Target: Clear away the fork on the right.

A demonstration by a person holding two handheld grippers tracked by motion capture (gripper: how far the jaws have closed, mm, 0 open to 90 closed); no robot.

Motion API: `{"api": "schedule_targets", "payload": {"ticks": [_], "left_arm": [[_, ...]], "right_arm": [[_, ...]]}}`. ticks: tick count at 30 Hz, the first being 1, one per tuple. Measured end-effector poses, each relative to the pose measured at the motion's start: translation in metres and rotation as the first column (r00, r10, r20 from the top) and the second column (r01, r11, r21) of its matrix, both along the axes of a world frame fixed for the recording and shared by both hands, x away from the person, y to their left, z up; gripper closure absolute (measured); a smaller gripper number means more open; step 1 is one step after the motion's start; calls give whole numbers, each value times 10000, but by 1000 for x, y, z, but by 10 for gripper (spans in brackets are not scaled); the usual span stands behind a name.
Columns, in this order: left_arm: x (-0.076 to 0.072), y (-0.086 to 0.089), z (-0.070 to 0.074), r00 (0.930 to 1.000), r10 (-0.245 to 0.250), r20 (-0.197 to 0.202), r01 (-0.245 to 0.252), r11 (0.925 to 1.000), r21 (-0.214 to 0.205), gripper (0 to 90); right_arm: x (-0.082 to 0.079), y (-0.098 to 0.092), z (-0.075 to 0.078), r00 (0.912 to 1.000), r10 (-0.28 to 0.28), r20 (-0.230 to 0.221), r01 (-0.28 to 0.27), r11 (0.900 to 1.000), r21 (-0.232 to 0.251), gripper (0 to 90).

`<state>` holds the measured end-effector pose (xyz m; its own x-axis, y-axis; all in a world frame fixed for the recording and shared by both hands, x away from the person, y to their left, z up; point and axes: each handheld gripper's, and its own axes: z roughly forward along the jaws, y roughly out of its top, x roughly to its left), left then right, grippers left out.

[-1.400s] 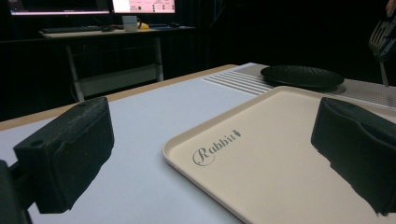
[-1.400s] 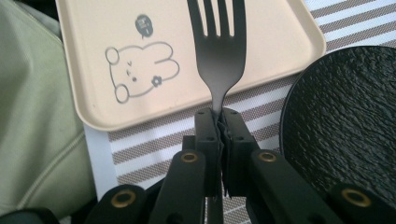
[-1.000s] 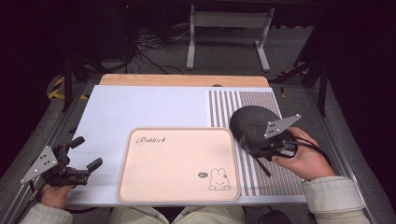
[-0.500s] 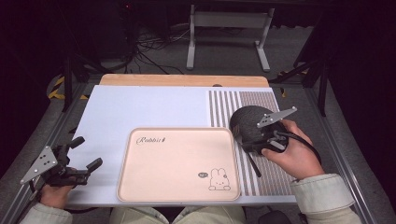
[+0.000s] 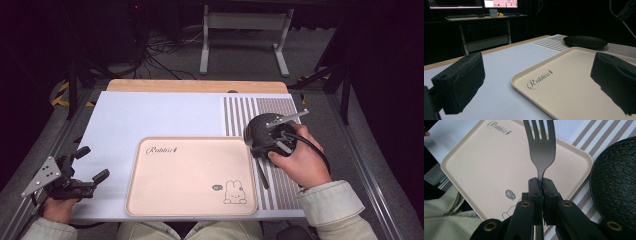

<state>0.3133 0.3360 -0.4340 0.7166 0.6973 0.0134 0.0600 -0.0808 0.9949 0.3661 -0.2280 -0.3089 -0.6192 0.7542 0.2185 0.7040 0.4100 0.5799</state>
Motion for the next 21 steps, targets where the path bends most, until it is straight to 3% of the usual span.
{"api": "schedule_targets", "payload": {"ticks": [11,21], "left_arm": [[0,0,0,10000,14,16,-14,10000,-4,1],[0,0,0,10000,5,46,-5,10000,-1,1]], "right_arm": [[8,12,-6,9960,-736,-500,740,9972,60,875],[16,18,-14,9784,-1725,-1137,1736,9848,3,875]]}}
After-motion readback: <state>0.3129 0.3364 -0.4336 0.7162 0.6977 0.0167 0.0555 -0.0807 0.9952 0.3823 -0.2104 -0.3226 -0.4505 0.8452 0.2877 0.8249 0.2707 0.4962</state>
